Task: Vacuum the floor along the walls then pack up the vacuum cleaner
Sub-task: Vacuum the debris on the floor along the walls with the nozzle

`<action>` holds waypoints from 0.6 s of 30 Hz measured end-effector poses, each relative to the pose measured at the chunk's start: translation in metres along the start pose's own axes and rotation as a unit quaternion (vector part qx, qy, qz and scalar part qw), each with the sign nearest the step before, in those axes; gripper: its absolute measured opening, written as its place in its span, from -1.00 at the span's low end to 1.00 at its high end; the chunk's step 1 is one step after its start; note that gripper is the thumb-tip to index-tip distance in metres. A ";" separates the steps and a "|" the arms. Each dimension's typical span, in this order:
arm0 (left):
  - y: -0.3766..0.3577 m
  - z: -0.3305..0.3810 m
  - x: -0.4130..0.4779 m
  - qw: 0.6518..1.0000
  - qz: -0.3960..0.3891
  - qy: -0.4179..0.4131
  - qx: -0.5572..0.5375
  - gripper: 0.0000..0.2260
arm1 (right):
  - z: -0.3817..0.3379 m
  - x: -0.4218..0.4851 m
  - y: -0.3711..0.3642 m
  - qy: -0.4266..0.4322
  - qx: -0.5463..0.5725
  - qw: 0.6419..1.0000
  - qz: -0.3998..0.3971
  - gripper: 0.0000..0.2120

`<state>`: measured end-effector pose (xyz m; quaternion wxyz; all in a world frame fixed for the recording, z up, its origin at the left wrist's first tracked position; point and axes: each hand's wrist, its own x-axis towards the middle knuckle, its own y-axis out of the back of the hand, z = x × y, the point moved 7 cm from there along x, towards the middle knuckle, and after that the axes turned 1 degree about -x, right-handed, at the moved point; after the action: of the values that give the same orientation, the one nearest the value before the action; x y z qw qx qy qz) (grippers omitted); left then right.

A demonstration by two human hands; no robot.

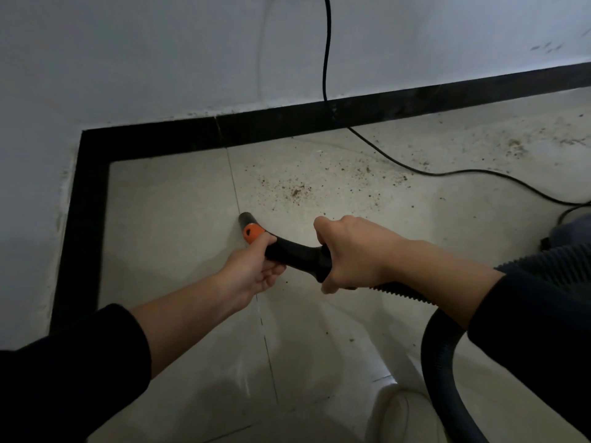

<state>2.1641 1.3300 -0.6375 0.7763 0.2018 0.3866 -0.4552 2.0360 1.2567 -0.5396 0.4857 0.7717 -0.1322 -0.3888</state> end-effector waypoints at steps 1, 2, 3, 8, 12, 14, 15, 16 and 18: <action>-0.002 0.000 0.000 1.000 -0.002 0.001 0.000 -0.78 | 0.001 -0.001 0.002 -0.002 -0.005 1.000 0.001 -0.47; -0.005 0.001 -0.001 1.000 -0.006 0.002 0.002 -0.77 | 0.001 -0.003 0.004 -0.002 -0.012 1.000 0.000 -0.47; -0.007 0.000 -0.002 1.000 -0.011 0.004 0.005 -0.77 | 0.002 -0.004 0.005 -0.003 -0.020 1.000 -0.002 -0.47; -0.019 -0.002 -0.008 0.999 -0.032 0.010 0.018 -0.77 | 0.009 -0.013 0.007 -0.013 -0.034 0.999 -0.009 -0.45; -0.028 -0.003 -0.008 0.998 -0.052 0.017 0.027 -0.76 | 0.016 -0.018 0.008 -0.025 -0.039 0.999 -0.009 -0.44; -0.034 -0.003 -0.007 0.997 -0.060 0.017 0.034 -0.74 | 0.020 -0.021 0.010 -0.035 -0.042 0.998 -0.007 -0.45; -0.037 -0.002 -0.007 0.997 -0.064 0.017 0.036 -0.74 | 0.023 -0.022 0.010 -0.040 -0.044 0.998 -0.005 -0.45; -0.041 -0.002 -0.007 0.997 -0.068 0.017 0.038 -0.73 | 0.025 -0.024 0.011 -0.046 -0.045 0.998 -0.004 -0.45; -0.048 -0.003 -0.008 0.996 -0.073 0.017 0.040 -0.71 | 0.030 -0.028 0.013 -0.054 -0.047 0.997 -0.005 -0.45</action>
<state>2.1193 1.3117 -0.6311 0.7253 0.2116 0.3954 -0.5223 1.9981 1.2475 -0.5225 0.5111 0.7266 -0.1361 -0.4384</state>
